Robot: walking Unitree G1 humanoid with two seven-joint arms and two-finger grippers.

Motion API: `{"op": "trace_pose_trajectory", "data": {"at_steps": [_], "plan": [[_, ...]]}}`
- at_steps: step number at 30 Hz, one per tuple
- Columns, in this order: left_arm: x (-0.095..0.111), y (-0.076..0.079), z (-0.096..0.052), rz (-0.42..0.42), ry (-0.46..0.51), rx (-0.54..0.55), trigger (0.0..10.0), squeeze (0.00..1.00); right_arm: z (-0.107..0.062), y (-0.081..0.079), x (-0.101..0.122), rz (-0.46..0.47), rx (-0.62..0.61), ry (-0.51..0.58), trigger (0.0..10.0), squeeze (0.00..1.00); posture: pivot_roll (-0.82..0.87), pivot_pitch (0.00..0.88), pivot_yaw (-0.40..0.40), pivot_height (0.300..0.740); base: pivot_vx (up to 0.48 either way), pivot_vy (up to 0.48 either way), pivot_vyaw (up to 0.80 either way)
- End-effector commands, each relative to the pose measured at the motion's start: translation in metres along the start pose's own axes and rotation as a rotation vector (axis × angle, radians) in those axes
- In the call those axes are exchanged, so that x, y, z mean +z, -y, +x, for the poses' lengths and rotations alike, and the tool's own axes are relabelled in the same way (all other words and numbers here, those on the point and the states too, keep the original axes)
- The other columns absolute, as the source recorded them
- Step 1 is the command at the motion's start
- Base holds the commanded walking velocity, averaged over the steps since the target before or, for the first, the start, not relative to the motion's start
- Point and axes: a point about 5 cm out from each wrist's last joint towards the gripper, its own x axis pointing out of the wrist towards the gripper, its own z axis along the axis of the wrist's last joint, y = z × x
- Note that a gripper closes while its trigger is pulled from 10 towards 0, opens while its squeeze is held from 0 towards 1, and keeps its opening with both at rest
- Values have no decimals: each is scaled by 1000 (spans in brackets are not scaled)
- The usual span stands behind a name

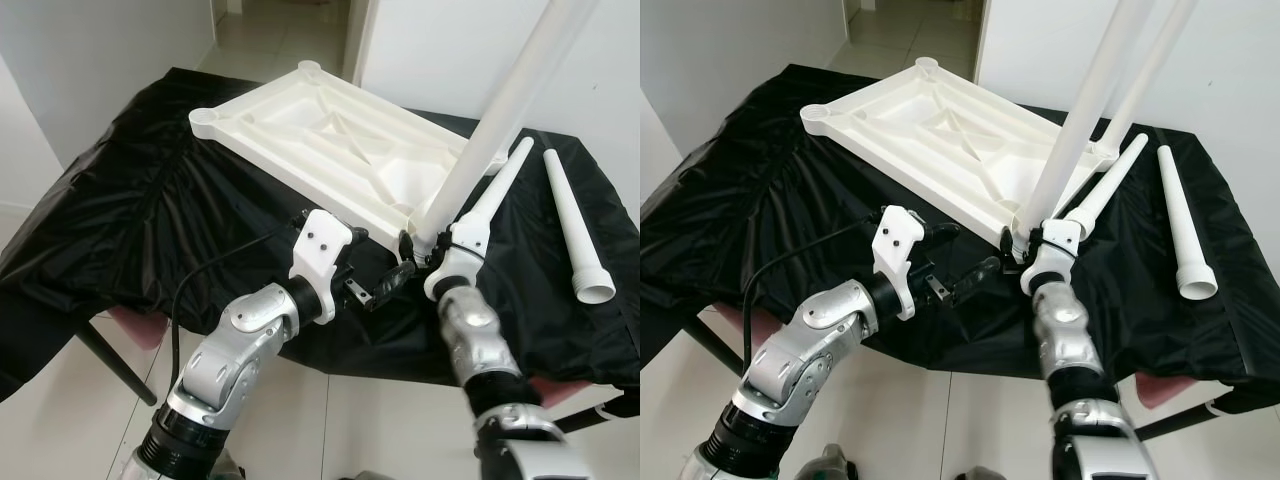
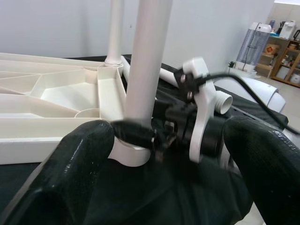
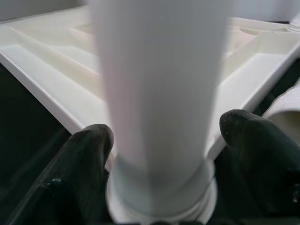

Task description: Building children table

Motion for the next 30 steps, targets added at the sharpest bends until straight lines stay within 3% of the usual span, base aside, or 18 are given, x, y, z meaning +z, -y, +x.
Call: {"op": "trace_pose_trajectory", "data": {"at_steps": [1,10,19,20,21,22,23,30], "plan": [[-1,0,2,10,-8,-3,10000,0,0,2,-1,29,43,-3,10000,0,97,13,-73,740,0,0,0],[0,-1,2,15,-9,-6,10000,0,9,9,10,-7,272,-13,10000,0,100,6,-63,740,0,0,0],[1,-2,2,21,-12,-8,10000,0,20,17,22,-38,336,-30,9804,0,111,0,-59,740,0,0,0],[1,-2,1,22,-12,-8,10000,0,22,18,25,-50,342,-37,5373,0,112,0,-60,740,0,0,0],[1,-2,1,23,-12,-8,10000,0,23,19,26,-58,350,-44,4431,0,112,0,-60,740,0,0,0],[1,-2,1,23,-12,-8,10000,0,23,19,26,-58,350,-44,4431,0,112,0,-60,740,0,0,0],[1,-2,1,26,-11,-7,10000,0,24,20,24,-83,352,-83,0,0,112,0,-60,740,0,0,0],[1,-2,1,25,-9,-6,10000,0,22,20,18,-100,360,-127,0,0,117,0,-66,740,0,0,0]]}}
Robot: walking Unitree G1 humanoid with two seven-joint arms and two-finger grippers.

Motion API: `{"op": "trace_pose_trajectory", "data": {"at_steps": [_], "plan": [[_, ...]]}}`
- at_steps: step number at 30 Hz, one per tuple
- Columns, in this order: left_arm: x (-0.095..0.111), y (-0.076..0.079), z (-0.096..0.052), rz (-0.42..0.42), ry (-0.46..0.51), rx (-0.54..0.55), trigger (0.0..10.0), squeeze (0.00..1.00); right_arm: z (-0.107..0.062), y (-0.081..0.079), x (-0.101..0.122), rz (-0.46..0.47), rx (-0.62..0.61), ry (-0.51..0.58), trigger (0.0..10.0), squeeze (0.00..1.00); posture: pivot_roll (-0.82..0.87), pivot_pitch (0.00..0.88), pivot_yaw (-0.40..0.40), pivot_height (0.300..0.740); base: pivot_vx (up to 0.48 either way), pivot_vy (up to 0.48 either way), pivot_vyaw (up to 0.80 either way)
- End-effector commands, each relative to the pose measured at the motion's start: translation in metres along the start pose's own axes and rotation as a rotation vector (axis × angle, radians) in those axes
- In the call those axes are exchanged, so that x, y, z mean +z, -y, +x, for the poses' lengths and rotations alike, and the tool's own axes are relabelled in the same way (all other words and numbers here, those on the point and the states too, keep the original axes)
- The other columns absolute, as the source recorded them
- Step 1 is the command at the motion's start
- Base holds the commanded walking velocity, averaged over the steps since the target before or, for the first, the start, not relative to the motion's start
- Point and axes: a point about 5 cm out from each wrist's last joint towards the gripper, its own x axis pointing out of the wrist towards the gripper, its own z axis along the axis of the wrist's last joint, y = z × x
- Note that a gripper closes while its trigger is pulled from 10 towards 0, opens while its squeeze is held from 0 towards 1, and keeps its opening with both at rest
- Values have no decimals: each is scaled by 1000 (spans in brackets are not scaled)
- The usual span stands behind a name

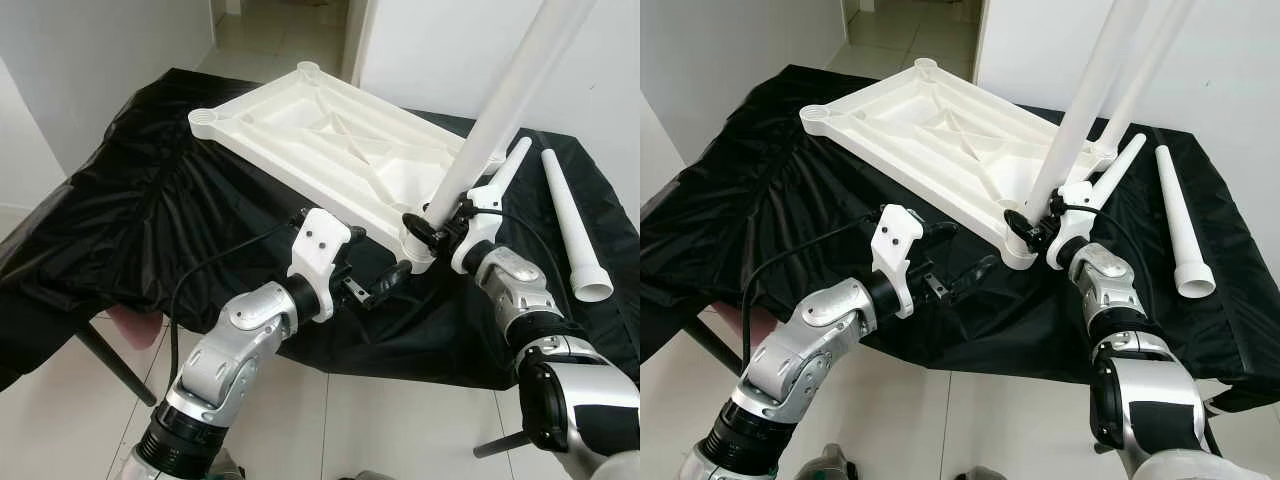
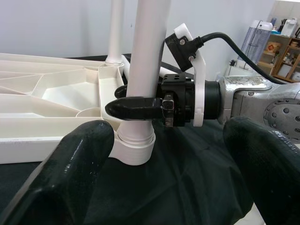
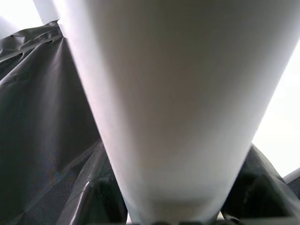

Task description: Building children table

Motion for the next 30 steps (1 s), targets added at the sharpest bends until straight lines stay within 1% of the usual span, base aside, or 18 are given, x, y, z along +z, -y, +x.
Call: {"op": "trace_pose_trajectory", "data": {"at_steps": [1,6,10,11,12,13,17,18,19,20,21,22,24,25,26,28,29,30], "plan": [[1,1,1,16,-1,-9,10000,0,-3,-1,-12,-7,12,-73,0,0,115,0,-66,740,0,0,0],[1,2,2,11,-1,-14,10000,0,-6,-2,-19,3,21,-98,0,0,109,0,-63,740,0,0,0],[0,3,2,10,-1,-18,10000,0,-7,0,-20,10,5,-95,0,0,107,0,-63,740,0,0,0],[0,3,2,8,-2,-21,10000,0,-8,1,-20,11,-13,-91,10000,0,105,0,-64,740,0,0,0],[0,3,2,8,-2,-21,10000,0,-8,1,-20,11,-13,-91,10000,0,105,0,-64,740,0,0,0],[0,4,2,7,-2,-23,10000,0,-8,3,-19,19,-44,-82,10000,0,104,0,-65,740,0,0,0],[0,4,3,6,-2,-24,10000,0,-8,4,-18,24,-64,-77,10000,0,104,0,-65,740,0,0,0],[-1,5,3,1,-2,-27,10000,0,-6,8,-15,40,-152,-66,10000,0,98,0,-65,740,0,0,0],[-1,5,3,1,-2,-27,10000,0,-6,8,-15,40,-152,-66,10000,0,98,0,-65,740,0,0,0],[-1,5,3,-2,-2,-30,10000,0,-4,10,-12,52,-215,-53,10000,0,95,0,-65,740,0,0,0],[-1,5,3,-2,-2,-30,10000,0,-4,10,-12,52,-215,-53,10000,0,95,0,-65,740,0,0,0],[-1,6,3,-5,-2,-32,10000,0,-2,11,-9,71,-283,-36,10000,0,96,0,-66,740,0,0,0],[-1,6,3,-5,-2,-32,10000,0,-2,11,-9,71,-283,-36,10000,0,96,0,-66,740,0,0,0],[-2,6,3,-7,-3,-33,10000,0,0,11,-8,92,-346,-21,10000,0,95,0,-67,740,0,0,0],[-2,6,3,-7,-3,-33,10000,0,0,11,-8,92,-346,-21,10000,0,95,0,-67,740,0,0,0],[-2,7,3,-9,-3,-33,10000,0,0,9,-6,125,-465,15,10000,0,98,0,-70,740,0,0,0],[-2,7,3,-9,-3,-33,10000,0,0,9,-6,125,-465,15,10000,0,98,0,-70,740,0,0,0],[-2,7,3,-11,-3,-32,10000,0,0,7,-5,132,-514,32,10000,0,99,0,-73,740,0,0,0]]}}
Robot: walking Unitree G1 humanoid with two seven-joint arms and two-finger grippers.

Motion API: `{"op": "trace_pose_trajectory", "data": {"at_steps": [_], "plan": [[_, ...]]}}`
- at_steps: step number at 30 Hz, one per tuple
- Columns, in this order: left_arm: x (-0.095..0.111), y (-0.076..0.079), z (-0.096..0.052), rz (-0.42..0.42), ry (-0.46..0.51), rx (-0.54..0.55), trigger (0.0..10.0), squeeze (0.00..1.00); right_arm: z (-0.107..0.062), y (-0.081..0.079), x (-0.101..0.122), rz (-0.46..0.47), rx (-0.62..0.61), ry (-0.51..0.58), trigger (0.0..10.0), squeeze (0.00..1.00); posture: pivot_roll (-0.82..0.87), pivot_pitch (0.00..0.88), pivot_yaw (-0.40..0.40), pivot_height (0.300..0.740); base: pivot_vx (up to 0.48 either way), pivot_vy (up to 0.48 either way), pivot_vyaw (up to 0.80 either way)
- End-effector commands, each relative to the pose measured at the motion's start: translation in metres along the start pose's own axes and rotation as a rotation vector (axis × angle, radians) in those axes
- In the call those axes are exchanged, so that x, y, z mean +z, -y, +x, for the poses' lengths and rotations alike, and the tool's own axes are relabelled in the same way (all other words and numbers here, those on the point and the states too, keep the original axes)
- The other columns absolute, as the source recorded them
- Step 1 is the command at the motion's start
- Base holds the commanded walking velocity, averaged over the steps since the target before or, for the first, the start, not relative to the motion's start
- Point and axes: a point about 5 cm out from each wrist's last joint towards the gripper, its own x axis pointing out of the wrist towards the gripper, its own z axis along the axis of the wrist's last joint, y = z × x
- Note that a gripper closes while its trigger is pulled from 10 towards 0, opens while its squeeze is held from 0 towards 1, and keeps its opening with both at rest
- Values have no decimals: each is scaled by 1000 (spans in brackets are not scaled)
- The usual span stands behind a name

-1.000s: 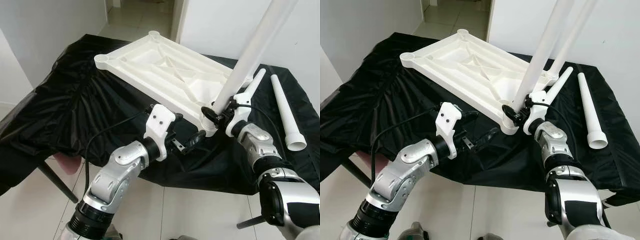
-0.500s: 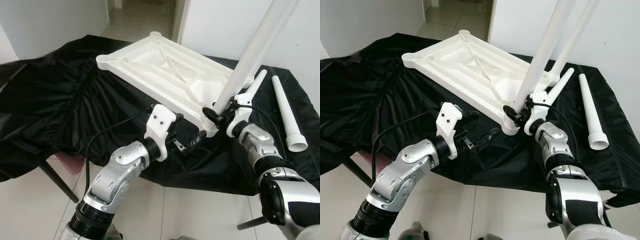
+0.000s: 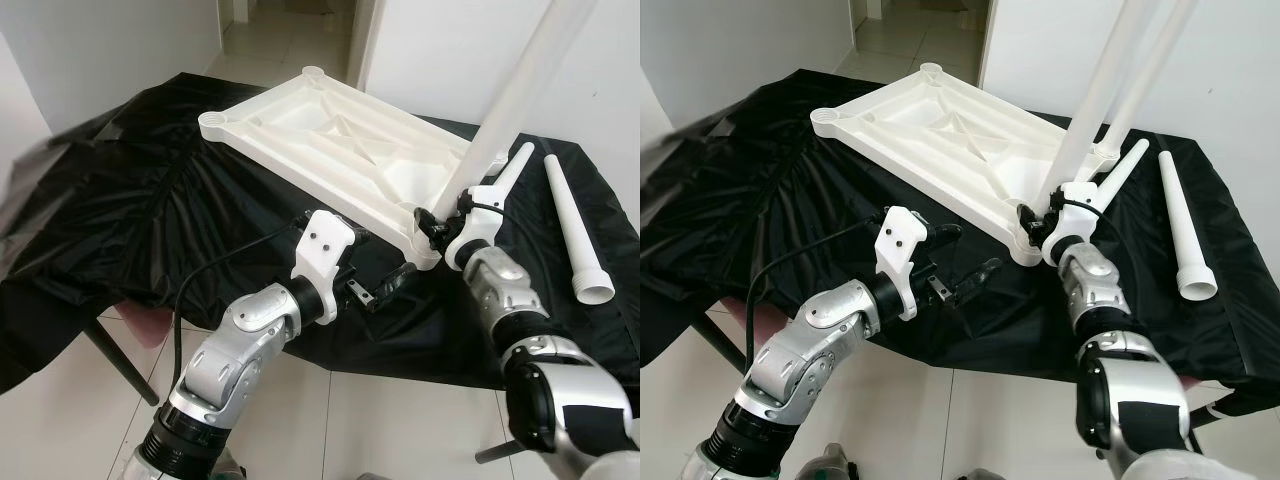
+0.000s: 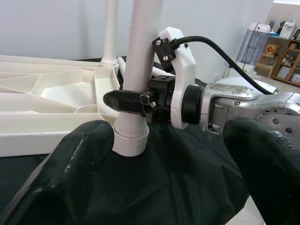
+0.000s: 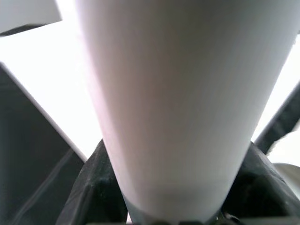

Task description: Building children table

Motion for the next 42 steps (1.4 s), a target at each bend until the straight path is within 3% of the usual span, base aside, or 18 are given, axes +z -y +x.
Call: {"op": "trace_pose_trajectory", "data": {"at_steps": [1,5,7,13,16,18,25,26,31,34,36,38,42], "plan": [[-2,3,1,-3,-5,-18,10000,0,-4,10,0,25,-106,9,10000,0,99,0,-73,740,0,0,0],[-2,4,1,-6,-5,-16,10000,0,-7,1,-1,36,-178,40,10000,0,100,0,-76,740,0,0,0],[-2,4,1,-5,-5,-17,10000,0,-14,-16,-3,39,-248,76,10000,0,100,0,-78,740,0,0,0],[-2,4,1,-3,-5,-16,10000,0,-26,-35,0,50,-366,127,10000,0,103,0,-79,740,0,0,0],[-2,4,1,-3,-5,-16,10000,0,-26,-35,0,50,-366,127,10000,0,103,0,-79,740,0,0,0],[-2,4,1,-3,-5,-14,10000,0,-31,-44,0,52,-388,129,10000,0,103,0,-79,740,0,0,0],[-3,5,1,-3,-5,-16,10000,0,-34,-41,2,39,-394,116,10000,0,102,0,-79,740,0,0,0],[-3,5,1,-3,-5,-16,10000,0,-35,-41,3,38,-380,121,10000,1000,101,0,-80,740,0,0,0],[-2,5,2,-4,-4,-17,10000,0,-35,-40,4,39,-360,123,10000,1000,100,0,-81,740,0,0,0],[-2,5,2,-5,-2,-16,10000,0,-32,-40,4,43,-264,130,10000,1000,100,0,-85,740,0,0,0],[-2,5,2,-5,-2,-16,10000,0,-32,-40,4,43,-264,130,10000,1000,100,0,-85,740,0,0,0],[-2,5,3,-4,-1,-14,10000,0,-30,-38,0,63,-173,116,10000,1000,99,0,-86,740,0,0,0],[-2,5,3,-2,-1,-13,10000,0,-27,-33,-5,70,-124,75,10000,1000,100,0,-86,740,0,0,0]]}}
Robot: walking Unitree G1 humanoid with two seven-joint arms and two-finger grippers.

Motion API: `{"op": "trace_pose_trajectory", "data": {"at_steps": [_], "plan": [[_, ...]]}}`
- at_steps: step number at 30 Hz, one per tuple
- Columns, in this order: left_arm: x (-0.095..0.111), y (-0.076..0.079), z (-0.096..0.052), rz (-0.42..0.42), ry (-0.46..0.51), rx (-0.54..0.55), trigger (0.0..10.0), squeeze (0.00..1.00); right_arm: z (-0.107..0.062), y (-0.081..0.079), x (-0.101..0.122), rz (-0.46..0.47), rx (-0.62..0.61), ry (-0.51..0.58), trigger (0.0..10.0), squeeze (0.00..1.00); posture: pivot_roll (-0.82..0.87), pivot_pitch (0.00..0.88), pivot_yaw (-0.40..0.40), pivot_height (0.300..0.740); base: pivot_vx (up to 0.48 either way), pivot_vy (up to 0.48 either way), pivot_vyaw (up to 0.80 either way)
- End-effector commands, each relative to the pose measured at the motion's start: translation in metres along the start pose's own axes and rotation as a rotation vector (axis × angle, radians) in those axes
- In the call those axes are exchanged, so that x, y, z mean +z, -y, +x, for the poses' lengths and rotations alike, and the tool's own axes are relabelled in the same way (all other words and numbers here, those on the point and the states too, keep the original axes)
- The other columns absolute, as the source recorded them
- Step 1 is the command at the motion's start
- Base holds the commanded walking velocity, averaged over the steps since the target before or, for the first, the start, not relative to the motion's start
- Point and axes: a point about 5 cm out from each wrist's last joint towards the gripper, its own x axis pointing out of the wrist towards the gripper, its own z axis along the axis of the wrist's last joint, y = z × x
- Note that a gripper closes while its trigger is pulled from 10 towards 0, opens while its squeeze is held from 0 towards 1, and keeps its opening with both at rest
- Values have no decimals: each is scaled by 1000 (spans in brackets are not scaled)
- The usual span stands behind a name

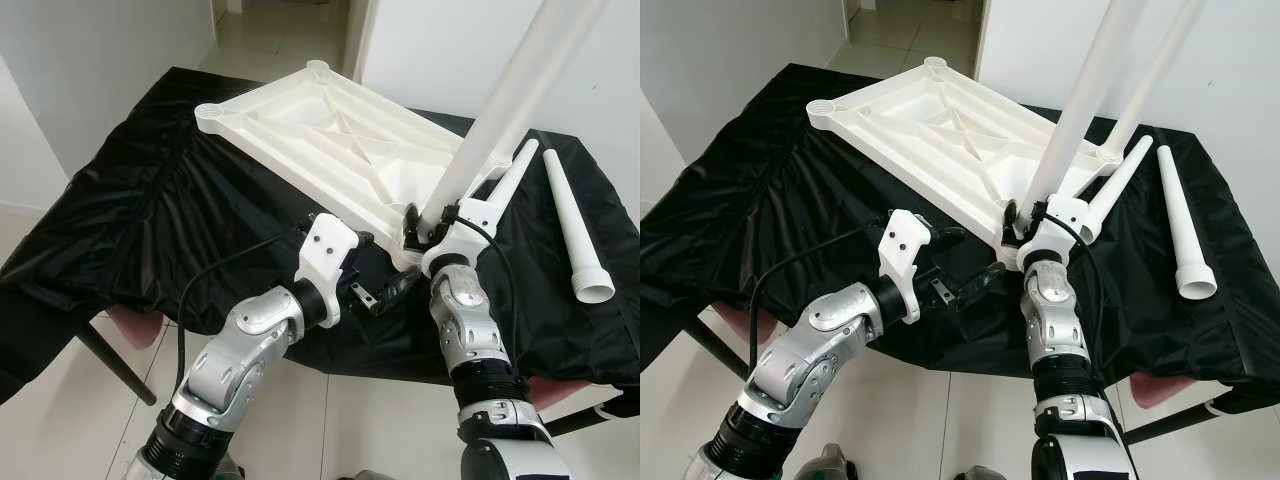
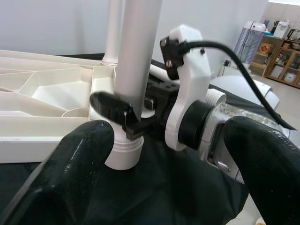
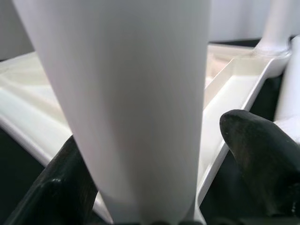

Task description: Building children table

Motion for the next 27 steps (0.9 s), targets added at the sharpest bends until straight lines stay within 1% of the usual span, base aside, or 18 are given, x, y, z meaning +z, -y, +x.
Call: {"op": "trace_pose_trajectory", "data": {"at_steps": [1,2,3,4,5,6,8,10,12,14,15,20,26,27], "plan": [[-1,1,2,6,-2,-4,10000,0,2,4,-2,10,14,-22,10000,1000,100,0,-86,740,0,0,0],[-1,1,2,6,-2,-4,10000,0,2,4,-2,10,14,-22,10000,1000,100,0,-86,740,0,0,0],[-1,1,2,7,-2,-3,10000,0,4,7,-5,12,59,-51,10000,702,102,0,-87,740,0,0,0],[-1,1,2,7,-2,-3,10000,0,4,7,-5,12,59,-51,10000,702,102,0,-87,740,0,0,0],[0,0,2,9,-2,0,10000,0,6,10,-6,3,141,-64,10000,0,104,0,-86,740,0,0,0],[0,-1,1,11,-3,2,10000,0,7,14,-5,-9,222,-60,10000,0,104,0,-84,740,0,0,0],[0,-1,1,11,-3,2,10000,0,7,14,-5,-9,222,-60,10000,0,104,0,-84,740,0,0,0],[0,-2,1,15,-3,7,10000,0,9,18,-3,-41,344,-56,10000,0,102,0,-77,740,0,0,0],[0,-2,1,15,-3,7,10000,0,9,18,-3,-41,344,-56,10000,0,102,0,-77,740,0,0,0],[1,-4,1,21,-3,9,10000,0,10,18,-2,-97,459,-65,10000,0,100,0,-68,740,0,0,0],[2,-5,1,24,-3,9,10000,0,11,19,-3,-113,498,-72,10000,0,101,0,-68,740,0,0,0],[3,-7,1,30,-2,12,10000,0,16,21,-2,-137,549,-89,10000,0,107,0,-62,740,0,0,0],[4,-7,1,32,-2,15,10000,0,20,22,0,-143,612,-109,10000,0,111,0,-59,740,0,0,0],[4,-7,0,34,-2,15,10000,0,20,22,-1,-137,629,-130,7922,0,112,0,-58,740,0,0,0]]}}
